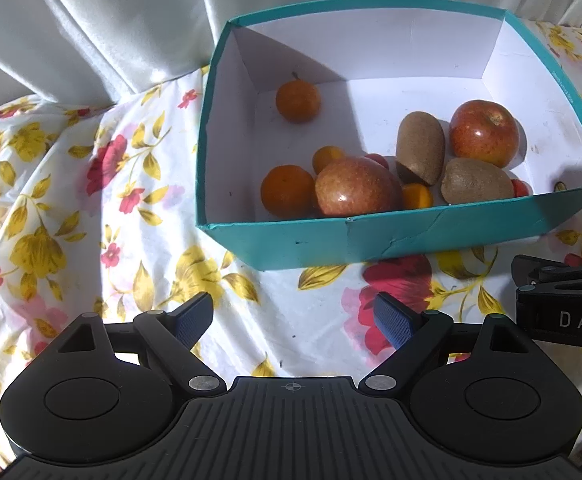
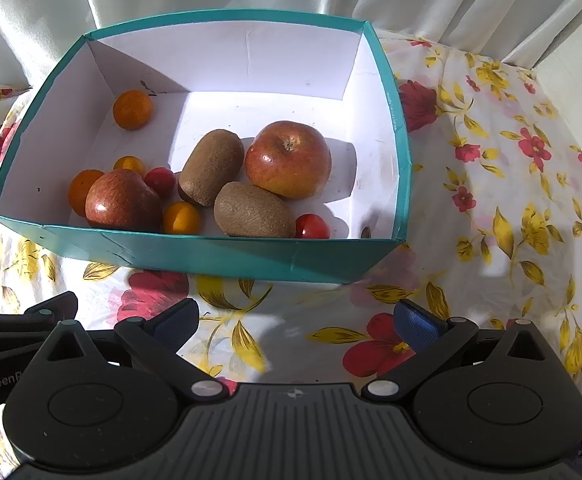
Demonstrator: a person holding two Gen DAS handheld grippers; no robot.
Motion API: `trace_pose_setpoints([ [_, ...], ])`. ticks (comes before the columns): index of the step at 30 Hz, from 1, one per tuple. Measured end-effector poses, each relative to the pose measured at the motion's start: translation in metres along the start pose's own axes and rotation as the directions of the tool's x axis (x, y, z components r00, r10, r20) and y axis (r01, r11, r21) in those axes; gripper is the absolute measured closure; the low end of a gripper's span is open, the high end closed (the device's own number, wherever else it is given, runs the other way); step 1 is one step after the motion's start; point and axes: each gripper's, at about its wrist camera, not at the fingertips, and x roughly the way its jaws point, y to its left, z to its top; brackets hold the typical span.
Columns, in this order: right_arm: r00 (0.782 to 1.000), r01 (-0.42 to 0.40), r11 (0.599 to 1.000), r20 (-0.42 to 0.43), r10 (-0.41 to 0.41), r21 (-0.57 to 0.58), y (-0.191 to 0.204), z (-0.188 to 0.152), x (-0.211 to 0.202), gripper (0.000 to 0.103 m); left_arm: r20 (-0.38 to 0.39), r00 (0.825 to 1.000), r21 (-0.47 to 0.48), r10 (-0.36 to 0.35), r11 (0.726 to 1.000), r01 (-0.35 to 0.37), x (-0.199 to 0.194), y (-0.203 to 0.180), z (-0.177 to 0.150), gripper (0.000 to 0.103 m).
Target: Organize fruits
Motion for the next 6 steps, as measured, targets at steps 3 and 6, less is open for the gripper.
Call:
trace_pose_setpoints([
  [3,1.0,-0.001,1.0,-0.001,0.001,0.002,-0.0008,-0.0002,0.0004,0.0,-0.002,1.0,0.003,-0.001,1.0,0.001,0.0006,-0.0011,-0.0007,0.012],
  [6,1.0,-0.002,1.0,-0.003,0.002,0.004,-0.0013,-0.0006,0.0006,0.0,0.0,1.0,0.008,-0.005,1.0,0.005,-0.0003,-0.0028,-0.0014,0.012],
])
